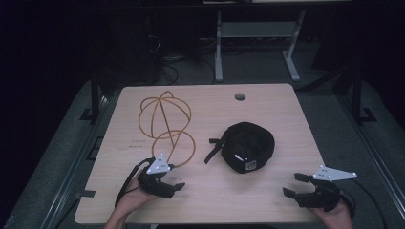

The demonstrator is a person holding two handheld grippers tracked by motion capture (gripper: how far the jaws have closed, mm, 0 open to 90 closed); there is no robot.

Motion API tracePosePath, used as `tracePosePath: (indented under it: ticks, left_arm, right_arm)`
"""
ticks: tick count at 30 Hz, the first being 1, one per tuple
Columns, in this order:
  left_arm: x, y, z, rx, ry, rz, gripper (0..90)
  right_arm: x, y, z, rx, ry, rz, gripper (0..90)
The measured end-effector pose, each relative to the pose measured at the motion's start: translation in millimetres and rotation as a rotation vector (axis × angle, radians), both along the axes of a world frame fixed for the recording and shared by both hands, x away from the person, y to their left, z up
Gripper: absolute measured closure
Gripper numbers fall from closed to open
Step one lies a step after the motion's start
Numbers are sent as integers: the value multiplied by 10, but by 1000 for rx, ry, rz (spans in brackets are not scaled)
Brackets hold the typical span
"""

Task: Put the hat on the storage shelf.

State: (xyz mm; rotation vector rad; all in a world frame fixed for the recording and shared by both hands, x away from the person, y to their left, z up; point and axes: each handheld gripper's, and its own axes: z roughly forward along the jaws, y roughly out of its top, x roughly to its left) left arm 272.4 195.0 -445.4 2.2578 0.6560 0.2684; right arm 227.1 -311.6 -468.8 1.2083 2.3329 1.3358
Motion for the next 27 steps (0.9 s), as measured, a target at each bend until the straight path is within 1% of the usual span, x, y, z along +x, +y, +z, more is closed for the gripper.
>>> tracePosePath:
  ticks: [2,5,6,8,9,11,13,15,18,19,20,21,22,23,24,26,27]
  left_arm:
    - [4,-7,-1,4,13,4,233]
    - [3,-13,-5,8,19,9,230]
    - [-6,-10,11,-4,21,14,229]
    - [-12,-10,26,-12,22,14,229]
    - [-17,-20,49,-17,19,10,229]
    - [-25,-46,82,-10,10,-2,226]
    - [-34,-65,96,-13,11,-6,224]
    - [-47,-107,130,-11,3,-24,225]
    - [-65,-190,219,-14,-12,-50,225]
    - [-66,-212,246,-20,-14,-56,225]
    - [-61,-273,322,-28,-19,-78,225]
    - [-55,-301,360,-29,-23,-88,225]
    - [-49,-332,393,-41,-23,-97,224]
    - [-49,-332,393,-41,-23,-97,225]
    - [-41,-398,455,-37,-27,-118,225]
    - [-29,-470,512,-26,-40,-134,224]
    - [-29,-470,512,-26,-40,-134,225]
  right_arm:
    - [3,-5,-14,3,5,4,181]
    - [6,2,-20,4,11,8,180]
    - [4,15,-14,19,10,13,180]
    - [2,30,-4,28,2,16,180]
    - [-3,34,4,24,6,17,180]
    - [-7,37,15,20,3,16,178]
    - [-7,37,20,26,0,13,177]
    - [-5,28,31,35,-5,9,171]
    - [-2,14,32,46,0,6,164]
    - [-1,11,31,47,1,3,162]
    - [9,7,27,50,2,7,163]
    - [10,6,26,50,4,7,165]
    - [8,5,24,51,8,8,165]
    - [8,5,24,51,8,8,165]
    - [3,2,18,52,12,7,165]
    - [7,2,14,51,17,13,164]
    - [7,2,14,51,17,13,164]
